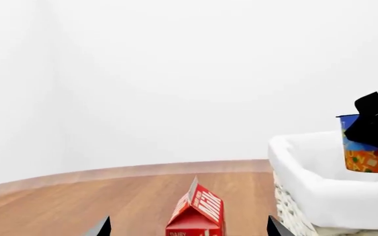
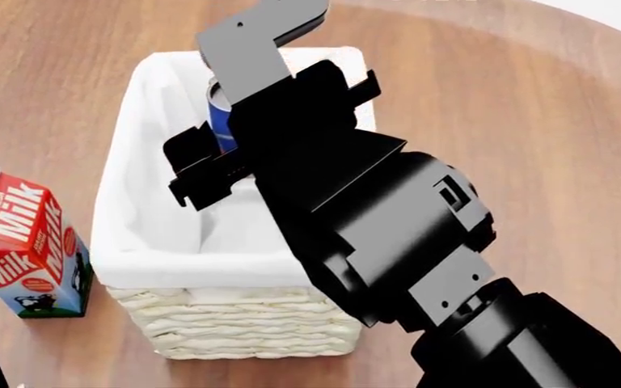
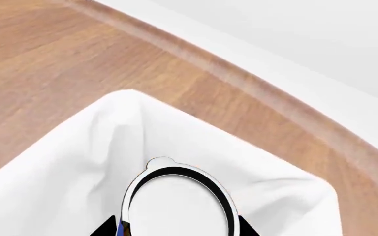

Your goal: Pick up the alphabet soup, and put it in the basket.

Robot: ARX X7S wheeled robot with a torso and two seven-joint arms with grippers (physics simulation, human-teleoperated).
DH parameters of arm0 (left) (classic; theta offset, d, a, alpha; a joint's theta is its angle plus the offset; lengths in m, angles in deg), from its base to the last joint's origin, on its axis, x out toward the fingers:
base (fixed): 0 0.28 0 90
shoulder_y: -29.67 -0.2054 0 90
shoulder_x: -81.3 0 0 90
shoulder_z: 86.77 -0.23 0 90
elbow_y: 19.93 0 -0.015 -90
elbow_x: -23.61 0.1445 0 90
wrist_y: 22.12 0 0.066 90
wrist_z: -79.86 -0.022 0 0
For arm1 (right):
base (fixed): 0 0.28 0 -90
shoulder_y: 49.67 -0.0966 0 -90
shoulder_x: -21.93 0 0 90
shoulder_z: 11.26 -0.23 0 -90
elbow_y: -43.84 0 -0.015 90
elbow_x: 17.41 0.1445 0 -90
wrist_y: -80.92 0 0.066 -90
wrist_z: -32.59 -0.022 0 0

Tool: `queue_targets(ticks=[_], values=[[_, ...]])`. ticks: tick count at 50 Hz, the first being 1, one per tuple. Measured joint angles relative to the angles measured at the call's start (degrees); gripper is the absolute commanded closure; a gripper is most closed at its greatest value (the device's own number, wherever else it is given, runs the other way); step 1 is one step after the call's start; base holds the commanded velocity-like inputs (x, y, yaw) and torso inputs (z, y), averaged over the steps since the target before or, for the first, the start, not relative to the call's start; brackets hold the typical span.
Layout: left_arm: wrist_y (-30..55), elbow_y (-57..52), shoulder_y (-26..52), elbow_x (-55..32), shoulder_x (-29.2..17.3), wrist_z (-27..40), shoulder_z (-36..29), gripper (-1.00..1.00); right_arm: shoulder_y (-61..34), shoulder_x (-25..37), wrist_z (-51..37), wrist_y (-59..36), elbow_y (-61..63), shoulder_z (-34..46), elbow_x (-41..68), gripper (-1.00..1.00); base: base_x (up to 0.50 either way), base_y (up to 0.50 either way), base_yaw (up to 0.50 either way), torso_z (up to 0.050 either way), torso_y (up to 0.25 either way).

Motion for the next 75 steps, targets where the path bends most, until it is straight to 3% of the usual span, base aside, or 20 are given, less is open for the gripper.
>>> queue_targets(ticks=[38, 39, 62, 75], values=[[-0.22, 0.09, 0.18, 0.10, -0.02, 0.39, -0.30, -1.00, -0.01, 0.13, 0.02, 0.43, 0.17, 1.15, 0.06, 1.00, 0.00, 0.00, 0.00, 0.000, -0.049], [-0.29, 0.12, 0.20, 0.06, -0.03, 0.37, -0.33, -1.00, -0.07, 0.10, -0.11, 0.44, 0.14, 1.25, -0.05, -1.00, 0.00, 0.00, 0.00, 0.000, 0.000], [-1.25, 0.43, 0.24, -0.20, -0.27, 0.47, -0.42, -1.00, -0.76, 1.92, -1.86, -0.47, 5.58, 0.46, -0.96, -1.00, 0.00, 0.00, 0.00, 0.000, 0.000], [-1.49, 0.59, 0.27, -0.34, -0.42, 0.61, -0.34, -1.00, 0.43, 7.67, -5.27, -2.13, 17.64, -1.80, 1.20, -1.00, 0.00, 0.00, 0.00, 0.000, 0.000]])
